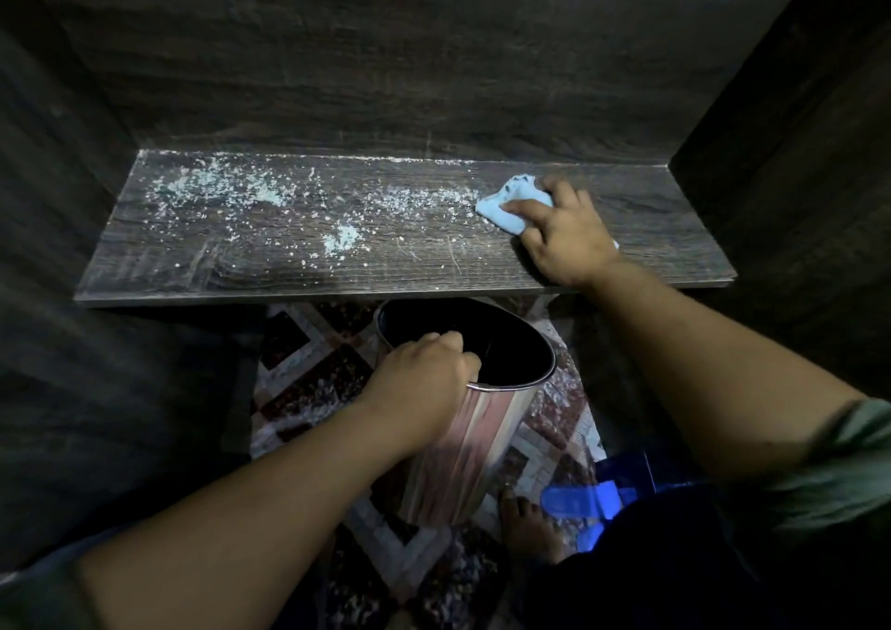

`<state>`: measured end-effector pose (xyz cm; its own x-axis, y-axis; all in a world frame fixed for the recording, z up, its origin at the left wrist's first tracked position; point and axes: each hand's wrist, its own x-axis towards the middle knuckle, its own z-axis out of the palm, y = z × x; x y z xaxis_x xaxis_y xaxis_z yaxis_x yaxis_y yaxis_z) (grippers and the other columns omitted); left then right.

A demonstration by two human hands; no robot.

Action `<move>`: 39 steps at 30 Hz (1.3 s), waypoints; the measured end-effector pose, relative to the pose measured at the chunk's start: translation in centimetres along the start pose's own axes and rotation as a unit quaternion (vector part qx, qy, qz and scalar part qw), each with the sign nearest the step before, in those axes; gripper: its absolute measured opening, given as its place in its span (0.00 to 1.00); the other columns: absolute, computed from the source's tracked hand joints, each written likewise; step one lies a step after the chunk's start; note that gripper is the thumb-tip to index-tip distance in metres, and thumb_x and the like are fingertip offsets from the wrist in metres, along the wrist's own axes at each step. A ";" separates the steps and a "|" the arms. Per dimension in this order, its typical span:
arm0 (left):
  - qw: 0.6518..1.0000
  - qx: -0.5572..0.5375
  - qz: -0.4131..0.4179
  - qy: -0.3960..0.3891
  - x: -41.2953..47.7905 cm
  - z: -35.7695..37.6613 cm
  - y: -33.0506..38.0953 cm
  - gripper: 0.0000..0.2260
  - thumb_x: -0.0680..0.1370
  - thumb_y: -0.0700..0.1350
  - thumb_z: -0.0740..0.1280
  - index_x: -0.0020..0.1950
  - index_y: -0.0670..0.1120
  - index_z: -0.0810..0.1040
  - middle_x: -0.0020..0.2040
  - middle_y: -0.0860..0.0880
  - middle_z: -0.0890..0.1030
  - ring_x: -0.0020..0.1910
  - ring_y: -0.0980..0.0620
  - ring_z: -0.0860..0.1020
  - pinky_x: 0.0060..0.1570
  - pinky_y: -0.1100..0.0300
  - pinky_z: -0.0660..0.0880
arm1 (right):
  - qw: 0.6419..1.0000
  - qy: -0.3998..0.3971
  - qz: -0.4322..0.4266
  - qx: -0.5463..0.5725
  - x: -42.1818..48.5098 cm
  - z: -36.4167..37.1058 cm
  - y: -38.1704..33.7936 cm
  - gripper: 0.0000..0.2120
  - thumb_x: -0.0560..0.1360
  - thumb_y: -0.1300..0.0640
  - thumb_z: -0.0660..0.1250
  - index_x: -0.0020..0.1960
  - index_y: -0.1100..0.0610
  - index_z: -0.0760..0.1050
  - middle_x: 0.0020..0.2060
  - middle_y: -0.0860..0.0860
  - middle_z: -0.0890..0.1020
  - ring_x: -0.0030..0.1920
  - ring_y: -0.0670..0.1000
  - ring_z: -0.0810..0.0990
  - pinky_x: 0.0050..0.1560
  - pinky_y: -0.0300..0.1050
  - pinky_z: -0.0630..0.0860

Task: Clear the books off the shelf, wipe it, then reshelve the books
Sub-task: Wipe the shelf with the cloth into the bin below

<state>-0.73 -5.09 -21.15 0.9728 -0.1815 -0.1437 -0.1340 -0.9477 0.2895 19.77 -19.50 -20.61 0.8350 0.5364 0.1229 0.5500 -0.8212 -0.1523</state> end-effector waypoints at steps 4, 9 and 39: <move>1.000 0.004 0.003 0.003 -0.1 0.1 0.0 0.12 0.77 0.37 0.61 0.57 0.48 0.76 0.52 0.49 0.71 0.57 0.46 0.72 0.47 0.55 0.70 | 1.000 -0.008 -0.025 0.007 -3.0 -0.6 0.3 0.24 0.72 0.48 0.54 0.64 0.49 0.78 0.64 0.62 0.71 0.58 0.66 0.70 0.64 0.53 0.66; 1.000 0.009 0.013 -0.002 -0.1 0.2 0.1 0.14 0.75 0.35 0.60 0.57 0.47 0.76 0.52 0.47 0.72 0.57 0.46 0.72 0.52 0.54 0.71 | 0.995 -0.070 -0.069 0.018 -6.6 -2.2 0.4 0.24 0.73 0.47 0.53 0.62 0.47 0.79 0.65 0.60 0.71 0.59 0.64 0.71 0.64 0.50 0.65; 0.999 0.020 0.028 0.011 -0.1 0.3 0.2 0.13 0.76 0.37 0.64 0.58 0.48 0.76 0.53 0.50 0.72 0.59 0.48 0.73 0.53 0.56 0.72 | 0.976 -0.169 -0.040 0.131 -9.1 -5.4 -0.4 0.15 0.77 0.60 0.66 0.56 0.42 0.80 0.66 0.50 0.71 0.64 0.50 0.72 0.64 0.35 0.63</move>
<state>-0.89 -5.33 -21.39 0.9672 -0.2299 -0.1076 -0.1963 -0.9461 0.2576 11.89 -25.12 -16.36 0.7236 0.6664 -0.1800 0.5625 -0.7204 -0.4058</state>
